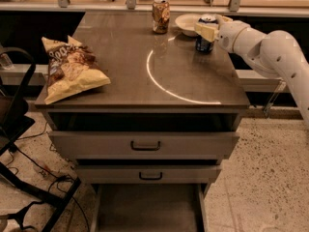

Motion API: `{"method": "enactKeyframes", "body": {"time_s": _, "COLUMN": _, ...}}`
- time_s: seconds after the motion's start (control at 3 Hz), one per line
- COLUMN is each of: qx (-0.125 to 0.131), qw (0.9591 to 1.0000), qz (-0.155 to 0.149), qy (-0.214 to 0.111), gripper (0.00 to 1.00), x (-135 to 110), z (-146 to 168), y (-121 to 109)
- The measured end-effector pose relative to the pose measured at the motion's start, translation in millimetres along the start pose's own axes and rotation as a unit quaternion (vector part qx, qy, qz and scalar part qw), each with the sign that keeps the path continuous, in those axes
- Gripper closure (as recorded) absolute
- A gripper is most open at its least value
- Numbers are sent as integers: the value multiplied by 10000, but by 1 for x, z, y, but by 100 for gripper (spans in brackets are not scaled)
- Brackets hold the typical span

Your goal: Move pepsi can near brown chip bag

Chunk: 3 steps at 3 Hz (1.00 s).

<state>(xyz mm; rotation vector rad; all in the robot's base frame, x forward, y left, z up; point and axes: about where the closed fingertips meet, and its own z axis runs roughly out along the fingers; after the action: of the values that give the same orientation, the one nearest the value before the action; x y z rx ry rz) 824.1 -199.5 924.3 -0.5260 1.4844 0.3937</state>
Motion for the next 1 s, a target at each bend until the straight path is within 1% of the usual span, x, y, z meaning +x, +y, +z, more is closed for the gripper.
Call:
{"method": "enactKeyframes", "body": {"time_s": 0.33, "qx": -20, "qw": 10000, "qz": -5, "qy": -8, "gripper": 100, "x": -2, "z": 3, "y": 3}}
{"method": "enactKeyframes", "body": {"time_s": 0.67, "qx": -15, "qw": 10000, "qz": -24, "qy": -21, "gripper": 100, "x": -6, "z": 4, "y": 3}}
{"method": "enactKeyframes", "body": {"time_s": 1.0, "qx": 39, "qw": 9998, "qz": -15, "qy": -174, "gripper": 100, "x": -36, "z": -8, "y": 17}}
